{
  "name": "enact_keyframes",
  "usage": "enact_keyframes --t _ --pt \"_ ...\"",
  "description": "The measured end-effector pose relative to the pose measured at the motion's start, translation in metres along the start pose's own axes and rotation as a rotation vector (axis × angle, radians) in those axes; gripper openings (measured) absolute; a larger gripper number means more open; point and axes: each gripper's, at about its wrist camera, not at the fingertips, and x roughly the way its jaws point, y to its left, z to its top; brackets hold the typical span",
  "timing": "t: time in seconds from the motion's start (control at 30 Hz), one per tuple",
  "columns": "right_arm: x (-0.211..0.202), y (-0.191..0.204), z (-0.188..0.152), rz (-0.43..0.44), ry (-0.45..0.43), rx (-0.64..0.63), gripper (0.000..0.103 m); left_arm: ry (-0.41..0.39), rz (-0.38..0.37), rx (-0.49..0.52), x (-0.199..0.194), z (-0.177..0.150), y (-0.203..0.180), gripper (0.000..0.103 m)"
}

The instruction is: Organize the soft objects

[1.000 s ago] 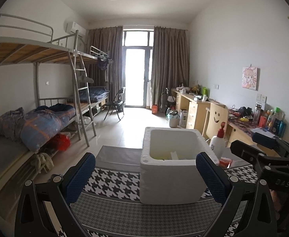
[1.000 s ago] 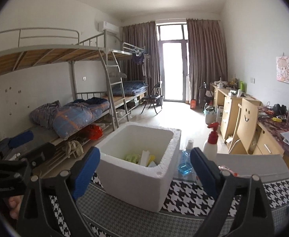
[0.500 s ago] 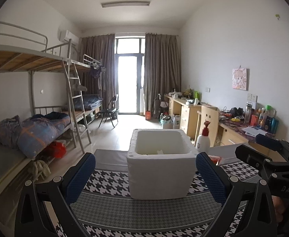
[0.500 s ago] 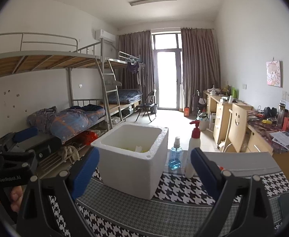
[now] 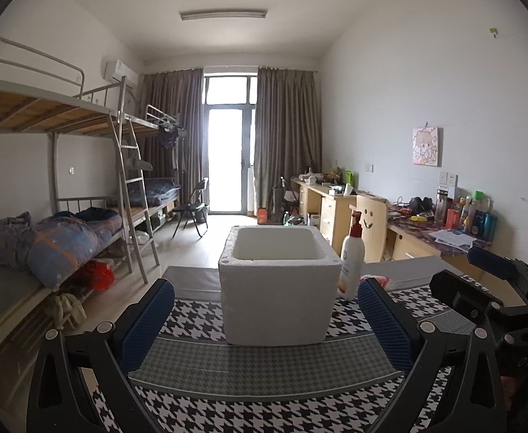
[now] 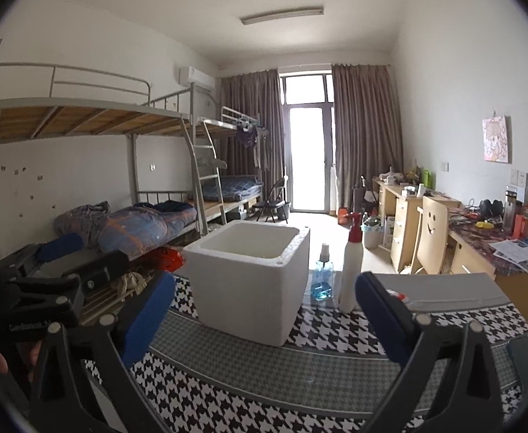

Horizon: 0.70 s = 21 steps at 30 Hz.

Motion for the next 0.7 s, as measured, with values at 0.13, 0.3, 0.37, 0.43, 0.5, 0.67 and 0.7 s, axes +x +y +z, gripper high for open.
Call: enact_keyframes --t 0.13,0.3,0.37,0.43,0.5,0.67,0.7 --pt "-0.005 0.0 -0.009 -0.014 -0.012 0.013 0.103 -0.006 -0.005 -0.004 -0.005 -0.006 -0.001 0.102" --pt "-0.006 -0.004 -0.023 -0.067 0.003 0.027 0.103 -0.017 -0.013 -0.01 -0.01 -0.016 -0.001 0.102" --pt "-0.009 -0.003 -0.026 -0.087 0.001 0.017 0.103 -0.024 -0.008 -0.002 -0.011 -0.019 -0.001 0.102" --pt "-0.011 -0.002 -0.031 -0.099 0.007 0.01 0.103 -0.026 -0.007 -0.01 -0.013 -0.024 -0.001 0.102" --pt "-0.014 -0.001 -0.036 -0.109 0.007 0.006 0.103 -0.022 -0.011 -0.019 -0.013 -0.027 0.0 0.102" --pt "-0.025 -0.002 -0.042 -0.133 -0.023 0.027 0.103 -0.014 -0.018 -0.024 -0.016 -0.035 0.002 0.102" --pt "-0.026 -0.002 -0.042 -0.134 -0.023 0.026 0.103 -0.015 -0.02 -0.023 -0.016 -0.036 0.002 0.102"
